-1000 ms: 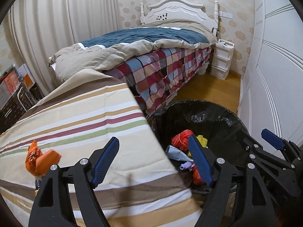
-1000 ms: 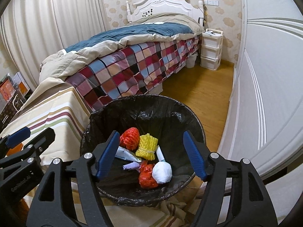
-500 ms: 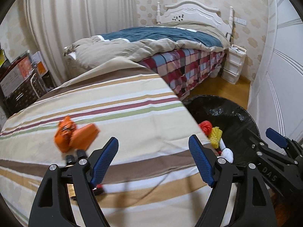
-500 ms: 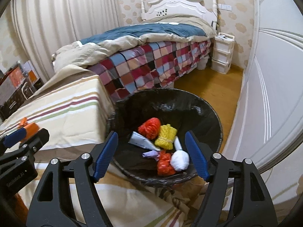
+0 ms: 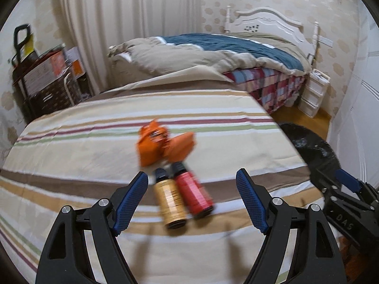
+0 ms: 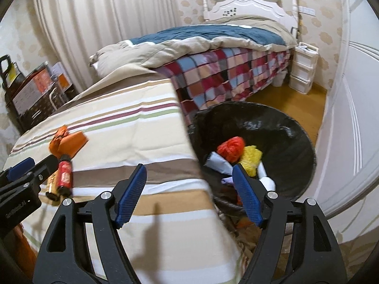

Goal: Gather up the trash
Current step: 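Move both tools back over the bottles on the bed, then grasp the gold bottle with the left tool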

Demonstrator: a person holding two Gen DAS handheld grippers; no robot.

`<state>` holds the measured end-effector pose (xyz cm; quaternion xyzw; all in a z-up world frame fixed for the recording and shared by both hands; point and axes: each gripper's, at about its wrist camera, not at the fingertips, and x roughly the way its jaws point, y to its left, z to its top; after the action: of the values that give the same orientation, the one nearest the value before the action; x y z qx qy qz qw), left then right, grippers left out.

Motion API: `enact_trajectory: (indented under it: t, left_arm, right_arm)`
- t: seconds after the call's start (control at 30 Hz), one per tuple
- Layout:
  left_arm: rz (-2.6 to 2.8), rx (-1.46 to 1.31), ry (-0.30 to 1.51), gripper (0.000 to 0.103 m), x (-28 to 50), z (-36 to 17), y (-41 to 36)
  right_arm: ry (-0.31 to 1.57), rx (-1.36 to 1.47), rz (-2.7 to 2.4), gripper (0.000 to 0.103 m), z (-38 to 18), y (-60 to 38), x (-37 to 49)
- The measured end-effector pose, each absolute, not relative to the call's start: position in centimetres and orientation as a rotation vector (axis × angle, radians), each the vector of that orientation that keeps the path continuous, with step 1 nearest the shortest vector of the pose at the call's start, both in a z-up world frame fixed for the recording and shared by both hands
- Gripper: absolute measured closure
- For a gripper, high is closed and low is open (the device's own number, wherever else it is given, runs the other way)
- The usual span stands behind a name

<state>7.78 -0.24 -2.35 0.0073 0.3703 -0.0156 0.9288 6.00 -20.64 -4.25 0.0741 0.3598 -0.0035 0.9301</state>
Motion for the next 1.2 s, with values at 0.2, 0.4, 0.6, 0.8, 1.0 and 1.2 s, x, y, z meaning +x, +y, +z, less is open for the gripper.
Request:
enact_trajectory:
  t: [0.2,0.4,0.6,0.8,1.0,1.2]
  left_arm:
    - [0.020,-0.015,0.789,0.026,7.2,-3.3,2.8]
    - [0.029,-0.020,0.807,0.026,7.0,-4.1,3.6]
    - [0.018,-0.019,0.835,0.027,7.5,-5.0,3.6]
    - [-0.001,-0.019,0.863,0.040,7.8,-5.4,3.5]
    - [-0.027,-0.035,0.892,0.062,8.0,-5.9,3.7]
    - [-0.052,-0.014,0.882,0.075,7.6,-5.8,3.3]
  right_arm:
    - [0.746,0.113,0.033,0.030,-4.2,-18.1,6.0]
    - [0.753,0.081,0.051,0.030,-4.3,-16.5,5.9]
    - [0.756,0.072,0.052,0.030,-4.4,-16.0,5.9]
    - [0.764,0.078,0.054,0.030,-4.5,-16.0,6.0]
    - [0.764,0.079,0.054,0.030,-4.6,-16.0,6.1]
    - [0.765,0.077,0.054,0.030,-4.6,-16.0,6.1]
